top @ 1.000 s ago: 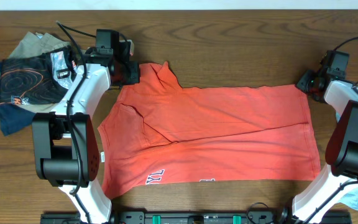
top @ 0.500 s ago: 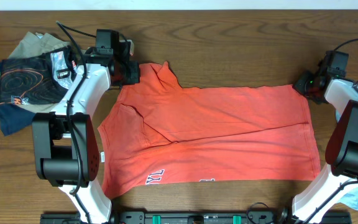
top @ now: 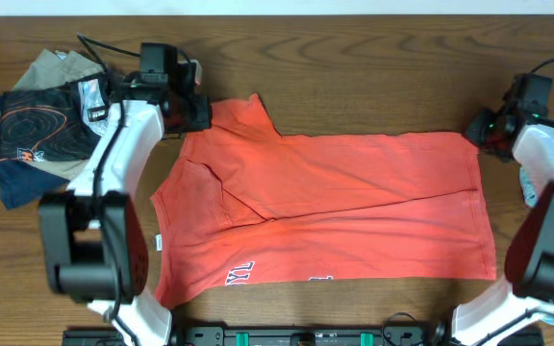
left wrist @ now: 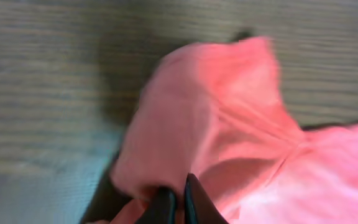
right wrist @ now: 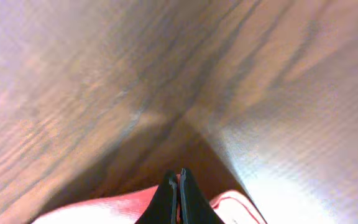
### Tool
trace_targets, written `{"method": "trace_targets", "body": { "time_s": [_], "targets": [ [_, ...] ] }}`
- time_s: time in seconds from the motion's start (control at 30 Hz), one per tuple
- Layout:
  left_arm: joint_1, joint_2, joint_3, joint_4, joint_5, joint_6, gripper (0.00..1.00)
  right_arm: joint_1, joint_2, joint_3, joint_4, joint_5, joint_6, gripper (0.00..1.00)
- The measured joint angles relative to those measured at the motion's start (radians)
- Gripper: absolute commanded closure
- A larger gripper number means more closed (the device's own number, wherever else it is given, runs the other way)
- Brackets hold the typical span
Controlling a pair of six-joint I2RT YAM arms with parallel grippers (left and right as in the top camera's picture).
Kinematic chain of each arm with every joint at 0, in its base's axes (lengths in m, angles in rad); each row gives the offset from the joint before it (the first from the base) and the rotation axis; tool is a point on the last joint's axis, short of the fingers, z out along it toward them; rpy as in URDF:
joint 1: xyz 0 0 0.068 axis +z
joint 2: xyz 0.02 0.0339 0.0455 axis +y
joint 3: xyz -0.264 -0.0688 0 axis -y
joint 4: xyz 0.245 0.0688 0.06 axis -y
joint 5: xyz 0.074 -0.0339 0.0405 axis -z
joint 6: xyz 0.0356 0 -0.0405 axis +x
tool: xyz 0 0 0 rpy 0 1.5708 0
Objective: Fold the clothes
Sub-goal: 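Lift the shirt's top edge with both grippers and fold it downward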
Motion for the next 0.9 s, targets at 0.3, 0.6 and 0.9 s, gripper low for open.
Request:
{"method": "trace_targets", "body": {
  "time_s": [0.3, 0.6, 0.9],
  "targets": [
    [0.000, -0.176, 0.000, -0.285, 0.004, -0.007, 0.94, -0.060, -0.168, 0.000, -0.238, 0.023, -0.045, 0.99],
    [0.000, -0.186, 0.000, -0.542, -0.001, -0.018, 0.94, -0.155, -0.198, -0.002, -0.445, 0.064, -0.116, 0.99],
    [0.000, -0.186, 0.000, -0.725, -0.040, -0.076, 0.94, -0.182, -0.198, -0.002, -0.515, 0.072, -0.172, 0.99]
  ]
}}
